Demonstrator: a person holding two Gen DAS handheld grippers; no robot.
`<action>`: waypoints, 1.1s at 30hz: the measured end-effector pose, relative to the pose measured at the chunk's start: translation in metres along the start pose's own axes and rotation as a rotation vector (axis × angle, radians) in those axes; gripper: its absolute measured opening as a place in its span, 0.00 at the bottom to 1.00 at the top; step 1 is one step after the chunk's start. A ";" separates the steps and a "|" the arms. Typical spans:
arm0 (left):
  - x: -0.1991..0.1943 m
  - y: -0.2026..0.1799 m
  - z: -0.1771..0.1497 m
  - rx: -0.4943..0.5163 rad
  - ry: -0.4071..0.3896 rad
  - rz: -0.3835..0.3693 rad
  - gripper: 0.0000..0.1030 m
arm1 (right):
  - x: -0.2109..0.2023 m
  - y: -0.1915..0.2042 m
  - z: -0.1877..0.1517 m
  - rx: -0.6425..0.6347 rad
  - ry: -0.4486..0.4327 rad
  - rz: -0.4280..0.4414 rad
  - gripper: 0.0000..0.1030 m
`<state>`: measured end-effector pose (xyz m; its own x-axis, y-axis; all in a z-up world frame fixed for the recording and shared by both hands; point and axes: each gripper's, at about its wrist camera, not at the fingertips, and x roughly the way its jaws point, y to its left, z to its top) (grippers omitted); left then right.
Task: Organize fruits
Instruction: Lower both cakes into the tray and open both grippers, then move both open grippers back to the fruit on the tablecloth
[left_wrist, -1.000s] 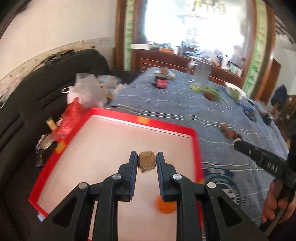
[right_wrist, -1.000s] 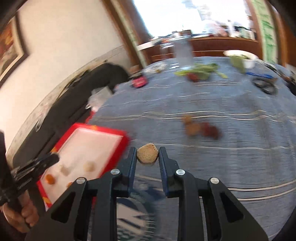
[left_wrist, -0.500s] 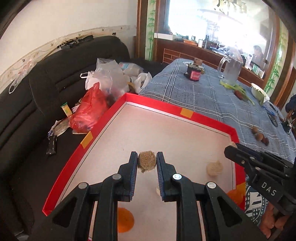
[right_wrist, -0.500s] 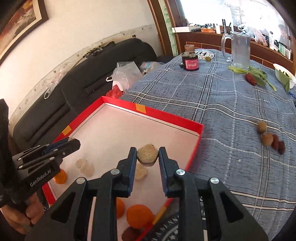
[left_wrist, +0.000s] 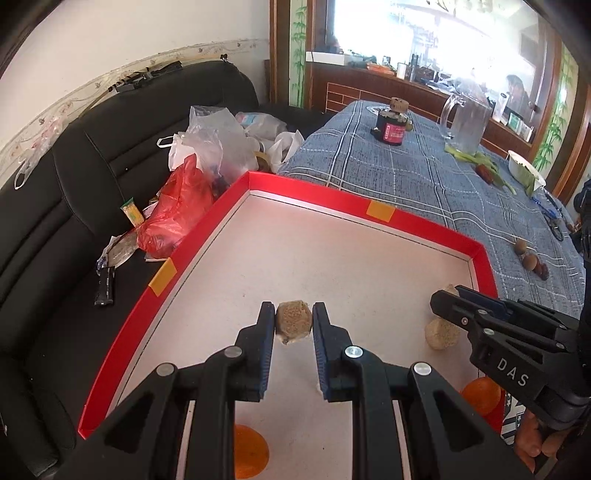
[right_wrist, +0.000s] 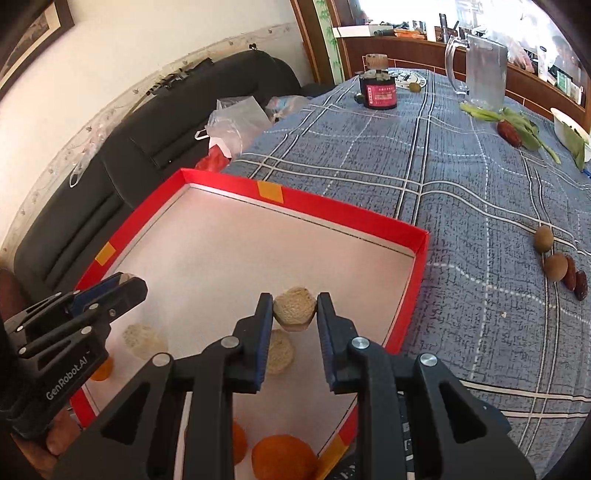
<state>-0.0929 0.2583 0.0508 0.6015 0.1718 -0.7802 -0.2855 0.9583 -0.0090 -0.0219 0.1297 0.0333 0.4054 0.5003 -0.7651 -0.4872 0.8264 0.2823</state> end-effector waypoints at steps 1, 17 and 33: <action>0.001 -0.001 0.000 0.002 0.002 0.001 0.18 | 0.001 0.000 0.000 0.003 0.004 0.000 0.26; 0.002 0.006 -0.001 -0.063 0.046 0.047 0.57 | -0.008 -0.009 0.000 0.043 0.017 0.062 0.46; -0.018 -0.043 0.001 -0.002 0.011 0.010 0.66 | -0.075 -0.110 0.004 0.169 -0.139 -0.033 0.51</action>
<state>-0.0907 0.2141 0.0656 0.5902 0.1788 -0.7872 -0.2929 0.9561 -0.0024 0.0043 0.0022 0.0620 0.5272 0.4935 -0.6918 -0.3402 0.8686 0.3603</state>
